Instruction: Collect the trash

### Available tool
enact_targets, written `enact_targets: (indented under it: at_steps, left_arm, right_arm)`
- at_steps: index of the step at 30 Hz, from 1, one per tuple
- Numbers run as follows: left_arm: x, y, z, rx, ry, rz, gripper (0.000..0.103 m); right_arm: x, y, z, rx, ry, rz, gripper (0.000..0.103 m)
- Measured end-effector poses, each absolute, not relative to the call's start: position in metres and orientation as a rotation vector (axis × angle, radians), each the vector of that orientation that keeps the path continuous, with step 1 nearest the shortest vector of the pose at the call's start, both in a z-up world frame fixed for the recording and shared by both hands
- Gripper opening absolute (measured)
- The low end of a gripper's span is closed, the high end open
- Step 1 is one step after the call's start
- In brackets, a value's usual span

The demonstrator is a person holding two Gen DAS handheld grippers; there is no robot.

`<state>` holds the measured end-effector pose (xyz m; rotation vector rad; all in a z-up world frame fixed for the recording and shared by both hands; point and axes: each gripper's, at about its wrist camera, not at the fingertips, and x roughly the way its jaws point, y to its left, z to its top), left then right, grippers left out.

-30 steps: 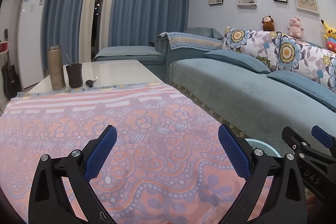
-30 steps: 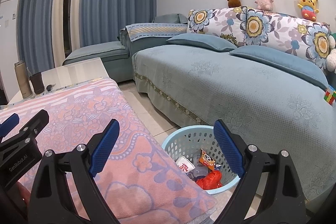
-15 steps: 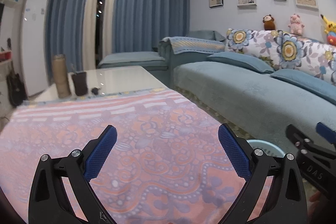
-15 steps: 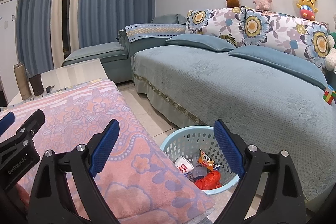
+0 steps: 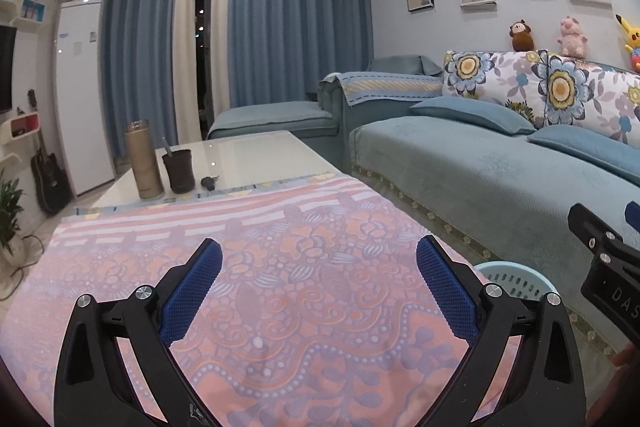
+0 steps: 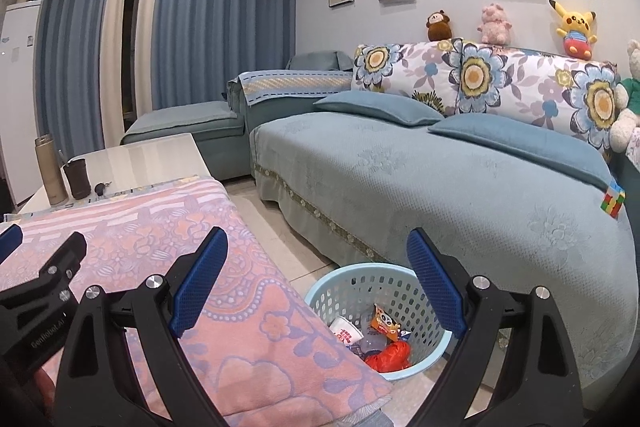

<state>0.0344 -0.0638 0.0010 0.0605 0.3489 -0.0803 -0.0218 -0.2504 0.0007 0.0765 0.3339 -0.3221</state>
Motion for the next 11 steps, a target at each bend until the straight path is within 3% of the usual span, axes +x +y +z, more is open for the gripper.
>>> enact_targets:
  at_steps: [11]
  left_arm:
    - [0.032, -0.05, -0.001, 0.044, 0.379, -0.092, 0.095]
  right_arm:
    - [-0.023, -0.239, 0.005, 0.071, 0.336, -0.322, 0.087]
